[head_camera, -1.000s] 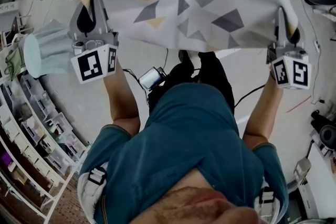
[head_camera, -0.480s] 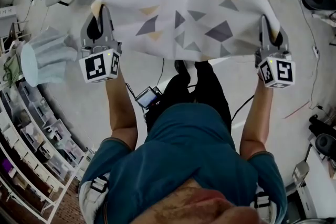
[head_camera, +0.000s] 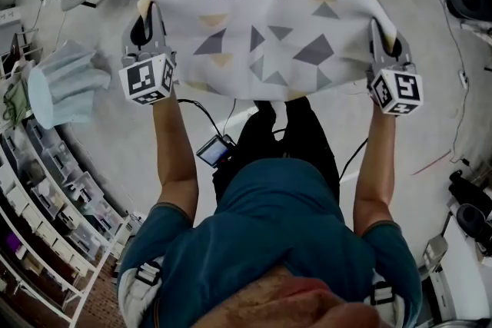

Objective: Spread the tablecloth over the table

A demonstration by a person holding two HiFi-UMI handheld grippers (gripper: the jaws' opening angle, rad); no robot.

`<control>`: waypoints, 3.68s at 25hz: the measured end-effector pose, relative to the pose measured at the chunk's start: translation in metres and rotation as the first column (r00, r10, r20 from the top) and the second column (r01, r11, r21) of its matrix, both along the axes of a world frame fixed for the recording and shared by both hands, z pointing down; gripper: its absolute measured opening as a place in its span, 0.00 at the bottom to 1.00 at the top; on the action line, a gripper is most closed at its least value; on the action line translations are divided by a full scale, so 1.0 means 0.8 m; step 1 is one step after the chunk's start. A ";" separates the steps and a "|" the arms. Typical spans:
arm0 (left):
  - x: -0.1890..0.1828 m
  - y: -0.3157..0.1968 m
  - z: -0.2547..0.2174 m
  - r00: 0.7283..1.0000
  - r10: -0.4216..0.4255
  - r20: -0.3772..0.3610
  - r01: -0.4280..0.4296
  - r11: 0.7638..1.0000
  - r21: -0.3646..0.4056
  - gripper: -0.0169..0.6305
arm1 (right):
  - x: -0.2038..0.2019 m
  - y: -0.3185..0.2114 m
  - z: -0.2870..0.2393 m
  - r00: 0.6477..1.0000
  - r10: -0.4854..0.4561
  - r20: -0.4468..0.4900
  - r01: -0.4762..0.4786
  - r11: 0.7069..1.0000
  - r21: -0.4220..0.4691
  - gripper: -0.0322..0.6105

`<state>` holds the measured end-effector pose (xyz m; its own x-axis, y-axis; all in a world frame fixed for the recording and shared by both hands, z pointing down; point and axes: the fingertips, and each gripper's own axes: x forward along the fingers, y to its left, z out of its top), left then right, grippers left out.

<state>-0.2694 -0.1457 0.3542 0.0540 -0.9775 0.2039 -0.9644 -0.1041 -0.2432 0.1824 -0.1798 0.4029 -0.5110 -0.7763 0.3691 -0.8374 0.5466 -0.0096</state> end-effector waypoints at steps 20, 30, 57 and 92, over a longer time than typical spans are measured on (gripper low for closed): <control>-0.040 -0.143 0.158 0.988 -0.124 -0.095 0.107 0.980 -0.166 0.04 | 0.064 -0.139 0.185 0.977 0.055 0.206 -0.001 0.968 -0.252 0.10; -0.089 -0.168 0.256 0.932 -0.247 -0.265 0.158 0.936 -0.315 0.07 | 0.097 -0.155 0.289 0.918 0.185 0.350 0.001 0.883 -0.469 0.10; -0.137 -0.009 0.362 0.904 -0.213 -0.370 0.006 0.873 -0.488 0.58 | 0.154 -0.113 0.338 0.936 0.322 0.145 -0.188 0.802 -0.567 0.37; -0.059 0.390 0.477 0.569 -0.447 -0.690 -0.025 0.829 -0.558 0.32 | -0.052 0.404 0.435 0.889 0.254 0.381 0.204 0.526 -0.826 0.43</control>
<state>-0.3166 0.1659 0.7360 0.2224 -0.7664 0.6027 -0.7465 0.2638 0.6109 0.1409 0.1433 0.7510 -0.7638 -0.2386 0.5998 -0.6291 0.0669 -0.7745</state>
